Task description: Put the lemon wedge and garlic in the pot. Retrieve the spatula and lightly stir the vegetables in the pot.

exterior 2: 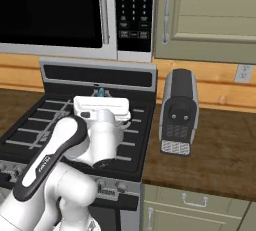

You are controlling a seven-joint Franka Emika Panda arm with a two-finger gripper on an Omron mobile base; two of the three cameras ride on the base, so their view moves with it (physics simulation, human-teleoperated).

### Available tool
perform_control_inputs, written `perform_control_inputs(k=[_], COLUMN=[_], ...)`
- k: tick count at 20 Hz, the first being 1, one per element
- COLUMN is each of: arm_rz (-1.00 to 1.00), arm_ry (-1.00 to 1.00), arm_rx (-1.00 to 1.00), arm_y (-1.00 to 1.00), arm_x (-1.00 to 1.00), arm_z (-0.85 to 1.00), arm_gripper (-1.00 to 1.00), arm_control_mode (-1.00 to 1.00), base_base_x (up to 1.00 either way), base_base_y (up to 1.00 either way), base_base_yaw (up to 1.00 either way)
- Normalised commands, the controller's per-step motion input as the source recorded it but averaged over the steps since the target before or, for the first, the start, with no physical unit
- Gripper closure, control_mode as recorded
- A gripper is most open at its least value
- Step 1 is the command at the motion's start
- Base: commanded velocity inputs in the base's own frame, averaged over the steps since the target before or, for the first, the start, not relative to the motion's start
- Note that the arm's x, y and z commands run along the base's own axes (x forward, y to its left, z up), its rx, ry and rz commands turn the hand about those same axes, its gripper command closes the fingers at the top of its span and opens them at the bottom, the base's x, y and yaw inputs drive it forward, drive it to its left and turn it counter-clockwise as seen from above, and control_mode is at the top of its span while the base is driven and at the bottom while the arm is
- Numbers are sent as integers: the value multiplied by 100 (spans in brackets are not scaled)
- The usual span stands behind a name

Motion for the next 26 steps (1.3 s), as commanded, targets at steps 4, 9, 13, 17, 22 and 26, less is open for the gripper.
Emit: perform_control_inputs(k=[4, 9, 13, 17, 22, 26], arm_rz=[-8, -8, -7, -9, -11, -11], arm_ry=[0, 0, 0, 0, 4, 12], arm_rx=[0, 0, 0, 0, 0, 0], arm_y=[13, 9, 10, 6, 0, 0], arm_x=[39, 29, 1, 5, 23, 19], arm_z=[-21, -30, -25, -27, -20, -34], arm_gripper=[100, 100, 100, 100, 100, 100], arm_control_mode=[-100, -100, -100, -100, -100, -100], base_base_x=[0, 0, 0, 0, 0, 0], base_base_y=[0, 0, 0, 0, 0, 0], base_base_yaw=[0, 0, 0, 0, 0, 0])
